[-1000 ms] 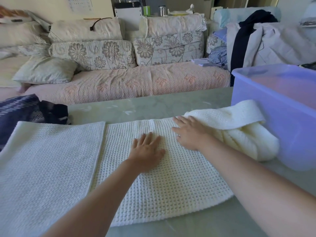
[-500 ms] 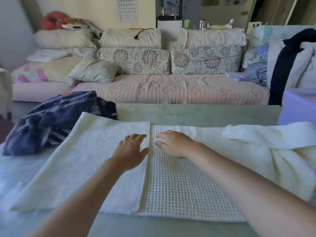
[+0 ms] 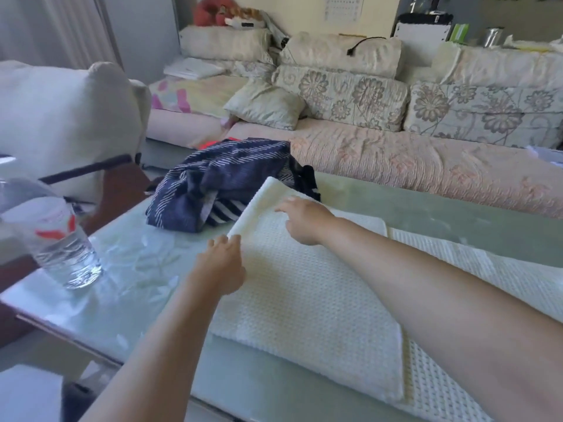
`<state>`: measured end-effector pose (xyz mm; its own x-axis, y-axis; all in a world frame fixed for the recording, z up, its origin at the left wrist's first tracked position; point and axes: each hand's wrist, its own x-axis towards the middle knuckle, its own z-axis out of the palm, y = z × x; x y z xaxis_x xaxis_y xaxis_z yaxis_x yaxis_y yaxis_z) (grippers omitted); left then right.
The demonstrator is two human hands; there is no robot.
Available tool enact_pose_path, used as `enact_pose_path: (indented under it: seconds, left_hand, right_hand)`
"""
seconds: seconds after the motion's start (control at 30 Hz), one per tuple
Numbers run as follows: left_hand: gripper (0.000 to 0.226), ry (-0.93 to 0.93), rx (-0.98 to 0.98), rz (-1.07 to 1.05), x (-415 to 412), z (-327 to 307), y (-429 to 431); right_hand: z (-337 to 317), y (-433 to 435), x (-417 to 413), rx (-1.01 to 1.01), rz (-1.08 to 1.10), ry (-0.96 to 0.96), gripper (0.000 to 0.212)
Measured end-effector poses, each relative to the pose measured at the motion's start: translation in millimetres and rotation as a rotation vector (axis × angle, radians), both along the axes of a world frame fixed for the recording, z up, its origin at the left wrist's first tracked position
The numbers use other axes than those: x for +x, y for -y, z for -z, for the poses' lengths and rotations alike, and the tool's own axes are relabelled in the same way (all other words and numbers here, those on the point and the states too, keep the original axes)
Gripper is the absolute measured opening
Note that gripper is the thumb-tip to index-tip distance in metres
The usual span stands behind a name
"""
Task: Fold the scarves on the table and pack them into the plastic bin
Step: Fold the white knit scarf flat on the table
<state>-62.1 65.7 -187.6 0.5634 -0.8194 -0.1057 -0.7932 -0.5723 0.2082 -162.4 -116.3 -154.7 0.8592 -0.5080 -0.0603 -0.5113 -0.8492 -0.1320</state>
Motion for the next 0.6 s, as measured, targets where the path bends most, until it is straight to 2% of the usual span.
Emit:
enact_pose_path:
  seconds: [0.17,0.27,0.33,0.43,0.47,0.6]
  left_hand:
    - [0.067,-0.113,0.097,-0.074,26,-2,-6]
    - [0.056,-0.107,0.135,-0.076,32,-6,-5]
    - [0.038,-0.082,0.148,-0.049,33,-10,-4]
    - [0.015,-0.046,0.135,-0.013,29,-16,0]
    - [0.014,-0.04,0.113,0.002,26,-19,1]
    - [0.04,-0.076,0.06,0.101,10,-40,6]
  right_hand:
    - [0,7,63,-0.226,-0.119,-0.097,0.07]
    - [-2,13,87,-0.357,-0.185,-0.172,0.077]
    - [-2,16,97,-0.434,-0.22,-0.205,0.069]
    - [0,23,98,-0.428,-0.22,-0.209,0.052]
    - [-1,25,94,-0.412,-0.21,-0.198,0.046]
    - [-18,39,57,-0.348,-0.151,-0.106,0.023]
